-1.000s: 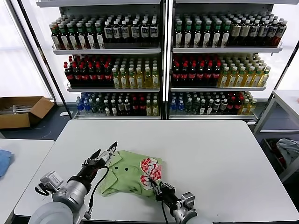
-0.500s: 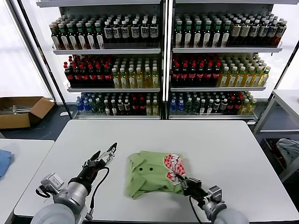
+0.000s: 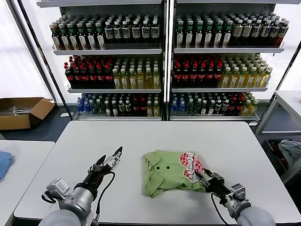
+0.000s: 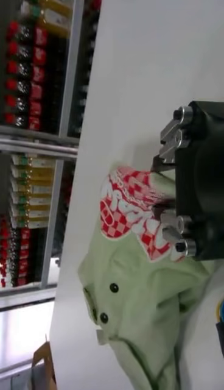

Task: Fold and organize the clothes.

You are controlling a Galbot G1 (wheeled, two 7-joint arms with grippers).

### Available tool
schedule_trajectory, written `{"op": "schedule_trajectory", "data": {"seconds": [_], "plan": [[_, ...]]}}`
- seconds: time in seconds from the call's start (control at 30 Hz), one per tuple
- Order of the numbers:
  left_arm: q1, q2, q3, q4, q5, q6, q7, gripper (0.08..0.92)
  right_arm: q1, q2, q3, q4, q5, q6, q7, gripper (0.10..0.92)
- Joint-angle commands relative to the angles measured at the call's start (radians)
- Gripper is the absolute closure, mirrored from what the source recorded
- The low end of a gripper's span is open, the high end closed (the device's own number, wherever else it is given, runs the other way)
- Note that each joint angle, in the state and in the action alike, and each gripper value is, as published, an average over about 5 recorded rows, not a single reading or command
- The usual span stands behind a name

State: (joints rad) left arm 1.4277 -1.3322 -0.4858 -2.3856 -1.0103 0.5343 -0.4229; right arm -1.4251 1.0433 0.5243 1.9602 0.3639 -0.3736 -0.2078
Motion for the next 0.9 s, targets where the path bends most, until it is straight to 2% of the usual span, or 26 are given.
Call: {"op": "schedule_trajectory", "data": {"seconds": [0.03,0.23,0.43,0.53,0.67,0.9], "plan": [[0.005,-0.011,0.01,0.0,0.016,-0.002,0.004,0.177,-0.014,-0.022,0.116,0.076,0.055,0.01,0.096,0.541],[0.009,-0.009,0.016,-0.014,0.017,-0.003,0.007,0.177,0.098,0.039,-0.066,0.165,0.052,-0.027,0.174,0.368],[0.021,-0.01,0.015,-0.015,0.026,-0.004,0.009,0.177,0.142,0.101,-0.288,0.041,-0.094,-0.022,0.165,0.221],[0.032,-0.01,0.006,-0.015,0.027,-0.007,0.011,0.177,0.097,0.086,-0.305,-0.003,-0.192,-0.034,0.142,0.205],[0.038,-0.011,0.002,-0.01,0.027,-0.014,0.014,0.177,0.025,0.046,-0.284,0.013,-0.294,-0.056,0.124,0.203],[0.018,-0.021,0.024,0.006,0.036,-0.017,0.015,0.177,-0.014,0.034,-0.259,0.119,-0.248,-0.107,0.139,0.203]]}}
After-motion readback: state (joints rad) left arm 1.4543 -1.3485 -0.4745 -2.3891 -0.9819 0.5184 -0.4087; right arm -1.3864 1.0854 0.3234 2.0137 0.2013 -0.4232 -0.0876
